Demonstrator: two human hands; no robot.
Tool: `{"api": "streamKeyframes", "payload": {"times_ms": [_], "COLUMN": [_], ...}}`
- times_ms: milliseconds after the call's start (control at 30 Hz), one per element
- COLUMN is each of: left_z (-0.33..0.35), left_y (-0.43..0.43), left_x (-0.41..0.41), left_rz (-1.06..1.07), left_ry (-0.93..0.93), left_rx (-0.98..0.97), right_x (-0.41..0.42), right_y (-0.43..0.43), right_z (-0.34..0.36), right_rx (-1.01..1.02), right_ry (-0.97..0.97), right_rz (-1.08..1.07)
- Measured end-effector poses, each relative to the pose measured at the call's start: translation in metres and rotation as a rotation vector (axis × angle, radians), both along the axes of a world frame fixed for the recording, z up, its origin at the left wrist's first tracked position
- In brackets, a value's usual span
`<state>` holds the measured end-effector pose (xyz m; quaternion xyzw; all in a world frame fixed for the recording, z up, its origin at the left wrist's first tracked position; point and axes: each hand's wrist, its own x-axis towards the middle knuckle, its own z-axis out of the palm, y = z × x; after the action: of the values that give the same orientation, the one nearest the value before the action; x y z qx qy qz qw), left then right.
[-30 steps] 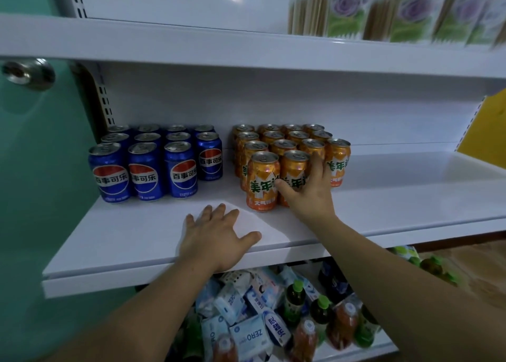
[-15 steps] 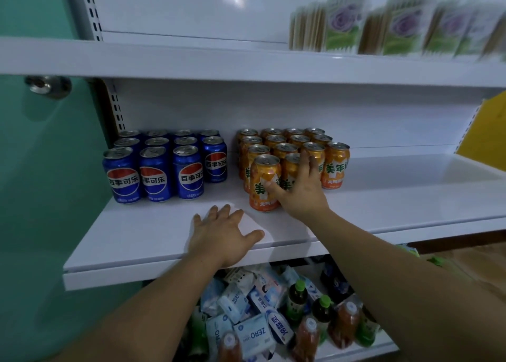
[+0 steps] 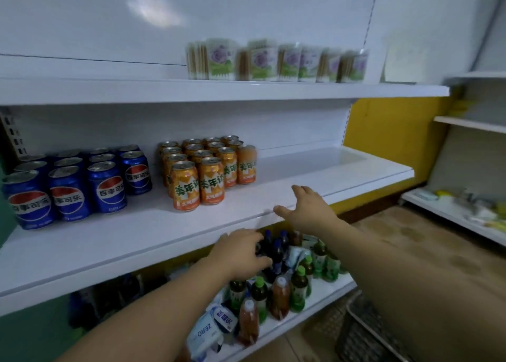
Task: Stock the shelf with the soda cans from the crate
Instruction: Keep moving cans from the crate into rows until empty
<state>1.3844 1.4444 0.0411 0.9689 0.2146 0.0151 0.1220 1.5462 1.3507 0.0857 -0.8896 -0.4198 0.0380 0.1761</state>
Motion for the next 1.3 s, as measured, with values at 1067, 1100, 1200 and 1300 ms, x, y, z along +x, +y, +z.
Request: {"api": "streamKeyframes", "payload": {"times_ms": [1067,1100,1200,1300], "left_z": [-0.436,-0.45,-0.492,-0.528], "left_y": [-0.166,-0.166,-0.169,-0.175], "left_x": [0.223,0.227,0.242,0.255], "left_rz": [-0.345,-0.334,-0.305,-0.272], "left_ry": [0.729,0.735,0.751,0.756], "left_rx": [-0.456,-0.454,-0.426,-0.488], "right_x": [0.146,0.15,0.162,0.172], "right_y": [-0.244,-0.241,-0.233,-0.227], "right_z": [-0.47,-0.487,-0.533,-0.572], "right_rx": [-0.691,-0.684,-0.649,-0.645], "right_ry": [0.602,0.609,0.617,0.627], "right_rz": [-0.312,-0.319,-0.337,-0.346]}}
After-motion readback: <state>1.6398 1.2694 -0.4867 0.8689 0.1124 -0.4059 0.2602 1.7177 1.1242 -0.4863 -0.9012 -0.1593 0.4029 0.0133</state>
